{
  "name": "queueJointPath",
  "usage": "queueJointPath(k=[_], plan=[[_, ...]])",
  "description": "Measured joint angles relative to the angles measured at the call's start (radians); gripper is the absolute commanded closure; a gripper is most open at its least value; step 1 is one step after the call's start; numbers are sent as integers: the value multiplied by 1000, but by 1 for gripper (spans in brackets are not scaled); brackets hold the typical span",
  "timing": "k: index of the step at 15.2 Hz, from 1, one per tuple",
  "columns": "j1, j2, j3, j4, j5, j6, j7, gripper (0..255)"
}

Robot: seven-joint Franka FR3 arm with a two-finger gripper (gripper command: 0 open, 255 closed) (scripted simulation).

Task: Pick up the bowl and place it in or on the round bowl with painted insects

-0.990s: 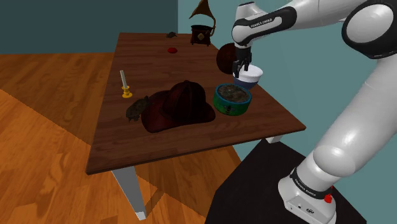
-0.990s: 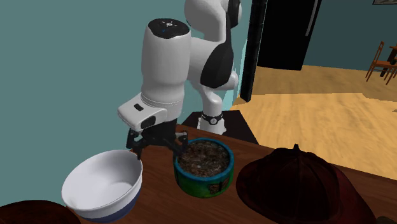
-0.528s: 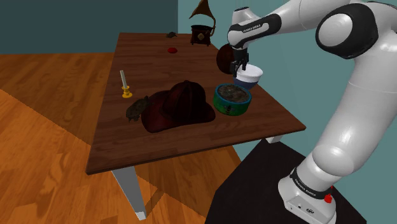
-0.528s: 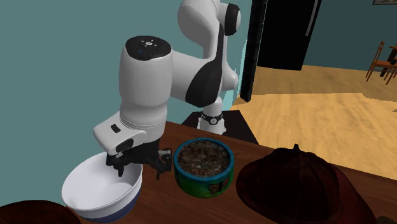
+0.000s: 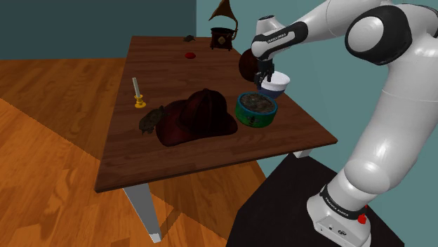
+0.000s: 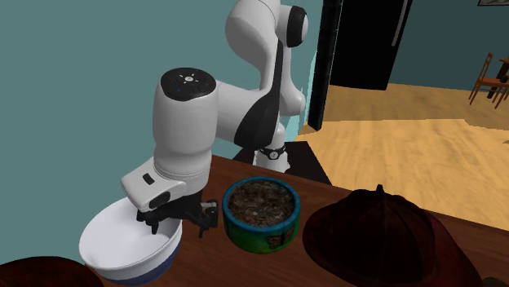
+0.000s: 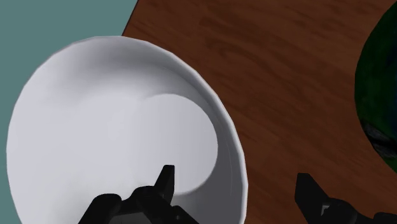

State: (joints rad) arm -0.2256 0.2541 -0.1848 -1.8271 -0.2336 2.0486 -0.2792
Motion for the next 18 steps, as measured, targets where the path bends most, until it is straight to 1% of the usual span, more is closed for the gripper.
queueJointPath(k=[3,4,14,18], plan=[[0,0,0,0,0,1,0,0],[0,0,0,0,0,1,0,255],[0,0,0,0,0,1,0,255],[1,-13,0,23,2,-35,-8,255]])
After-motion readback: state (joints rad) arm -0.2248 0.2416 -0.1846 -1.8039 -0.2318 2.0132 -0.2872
